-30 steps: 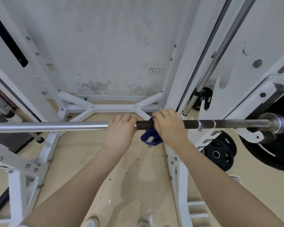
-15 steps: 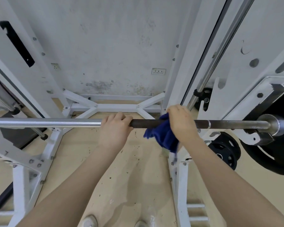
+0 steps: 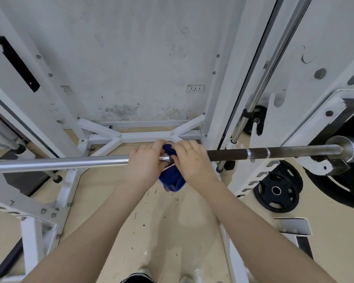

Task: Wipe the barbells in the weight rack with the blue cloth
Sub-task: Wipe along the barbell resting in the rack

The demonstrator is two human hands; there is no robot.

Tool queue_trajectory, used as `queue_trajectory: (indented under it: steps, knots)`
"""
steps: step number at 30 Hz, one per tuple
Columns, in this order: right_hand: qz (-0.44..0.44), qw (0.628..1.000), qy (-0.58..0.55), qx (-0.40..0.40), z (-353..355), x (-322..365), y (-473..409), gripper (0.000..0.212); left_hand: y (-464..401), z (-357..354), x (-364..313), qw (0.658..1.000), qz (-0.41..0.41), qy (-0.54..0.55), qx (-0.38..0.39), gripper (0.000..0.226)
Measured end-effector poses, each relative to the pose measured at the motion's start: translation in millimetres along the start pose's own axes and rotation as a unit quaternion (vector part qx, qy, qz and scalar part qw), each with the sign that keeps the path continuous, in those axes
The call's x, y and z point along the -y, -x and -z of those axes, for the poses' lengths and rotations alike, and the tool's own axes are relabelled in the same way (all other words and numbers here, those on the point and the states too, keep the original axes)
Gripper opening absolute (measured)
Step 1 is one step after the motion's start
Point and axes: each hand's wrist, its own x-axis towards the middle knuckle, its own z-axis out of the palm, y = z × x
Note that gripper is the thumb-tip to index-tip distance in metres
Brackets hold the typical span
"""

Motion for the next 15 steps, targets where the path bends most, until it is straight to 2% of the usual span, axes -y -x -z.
queue_trajectory:
  steps: [5, 7, 9, 11, 13, 15]
  knots:
    - [-0.105, 0.991, 0.05, 0.059, 4, -8, -4, 0.034, -3, 9, 7, 0.998, -0.014, 0.035, 0.04, 0.04]
    - [-0.1, 0.991, -0.01, 0.084, 3, 2, -11, 0.033, -5, 10, 7, 0.998, -0.024, 0.038, 0.052, 0.041]
    - [-0.145, 0.978, -0.127, 0.086, 13, 4, -16, 0.02, -6, 14, 6, 0.995, -0.03, 0.051, 0.079, 0.046]
    - [-0.207, 0.944, -0.256, 0.032, 30, 3, -15, 0.014, -10, 20, 8, 0.989, -0.022, 0.117, 0.092, 0.057]
    - [-0.266, 0.894, -0.36, -0.003, 48, 6, -14, 0.016, -17, 26, 8, 0.985, -0.039, 0.145, 0.087, 0.063]
    - [-0.296, 0.841, -0.451, -0.026, 65, 15, -16, 0.022, -25, 33, 5, 0.978, -0.079, 0.162, 0.106, 0.053]
